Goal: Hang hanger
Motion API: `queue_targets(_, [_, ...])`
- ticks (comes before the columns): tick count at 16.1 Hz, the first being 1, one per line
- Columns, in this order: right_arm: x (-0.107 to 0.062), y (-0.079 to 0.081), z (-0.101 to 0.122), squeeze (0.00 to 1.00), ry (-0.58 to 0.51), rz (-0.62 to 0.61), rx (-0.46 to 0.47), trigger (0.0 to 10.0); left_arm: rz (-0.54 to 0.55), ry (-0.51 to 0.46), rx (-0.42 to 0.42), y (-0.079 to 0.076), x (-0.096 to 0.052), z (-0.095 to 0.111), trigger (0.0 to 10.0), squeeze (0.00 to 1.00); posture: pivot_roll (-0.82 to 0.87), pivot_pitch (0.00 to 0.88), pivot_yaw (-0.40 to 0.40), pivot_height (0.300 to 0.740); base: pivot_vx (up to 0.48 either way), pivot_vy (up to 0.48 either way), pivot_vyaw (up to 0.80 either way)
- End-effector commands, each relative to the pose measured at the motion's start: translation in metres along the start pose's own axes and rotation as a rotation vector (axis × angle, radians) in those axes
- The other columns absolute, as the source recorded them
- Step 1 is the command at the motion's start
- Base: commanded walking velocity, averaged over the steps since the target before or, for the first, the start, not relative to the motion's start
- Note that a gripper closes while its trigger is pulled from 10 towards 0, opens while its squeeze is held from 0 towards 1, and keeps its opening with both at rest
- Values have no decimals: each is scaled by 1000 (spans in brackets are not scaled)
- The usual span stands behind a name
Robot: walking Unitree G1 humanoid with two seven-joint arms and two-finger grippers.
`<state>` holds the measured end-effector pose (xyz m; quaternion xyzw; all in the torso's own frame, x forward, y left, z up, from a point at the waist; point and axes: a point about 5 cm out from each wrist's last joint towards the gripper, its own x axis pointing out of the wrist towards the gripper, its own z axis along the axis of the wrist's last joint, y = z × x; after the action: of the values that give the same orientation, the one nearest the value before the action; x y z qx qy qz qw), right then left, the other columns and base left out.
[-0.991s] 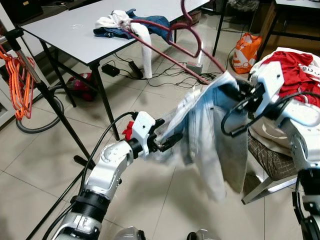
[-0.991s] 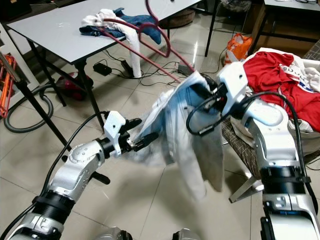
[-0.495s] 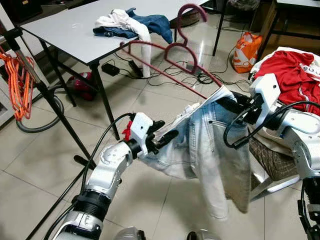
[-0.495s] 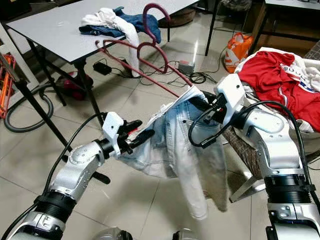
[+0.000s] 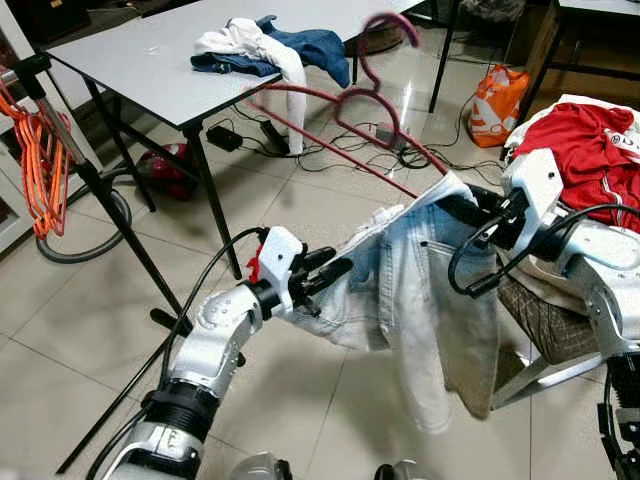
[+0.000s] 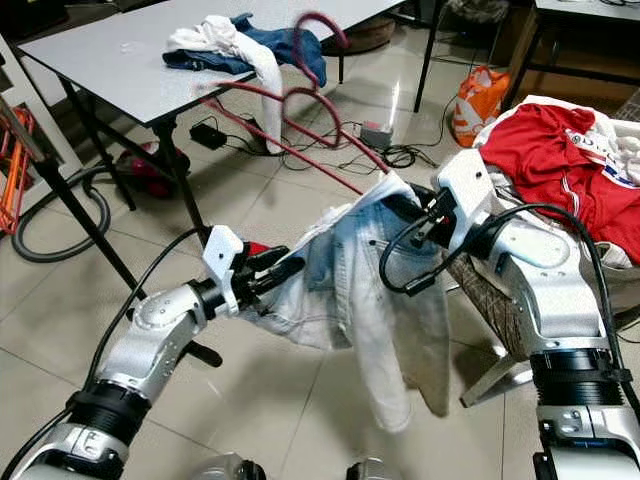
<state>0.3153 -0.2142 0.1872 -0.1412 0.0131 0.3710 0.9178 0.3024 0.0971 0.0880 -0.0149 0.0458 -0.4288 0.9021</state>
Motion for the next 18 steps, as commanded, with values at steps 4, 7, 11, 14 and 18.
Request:
queue_targets(4, [-9, -11, 4, 0, -22, -46, -46, 0, -11, 3, 27, 7, -6, 3, 0, 0, -137, 0, 66, 740, 0, 0, 0])
queue_targets(7, [-7, -11, 5, 0, -30, -43, -42, 0, -53, 22, 29, 1, -6, -1, 0, 0, -137, 0, 66, 740, 0, 0, 0])
queue_targets(11, [-6, -11, 9, 0, -46, -32, -43, 0, -64, 43, 52, -4, -3, -4, 0, 0, -141, 0, 65, 740, 0, 0, 0])
queue_targets(14, [-7, -9, 8, 0, -39, -12, -48, 0, 24, 24, 49, 6, -1, 2, 10000, 1000, -144, 0, 61, 740, 0, 0, 0])
queue_targets(18, [-8, -8, 2, 0, -13, -2, -55, 0, 49, 5, 46, 10, 0, 7, 10000, 1000, -145, 0, 61, 740, 0, 0, 0])
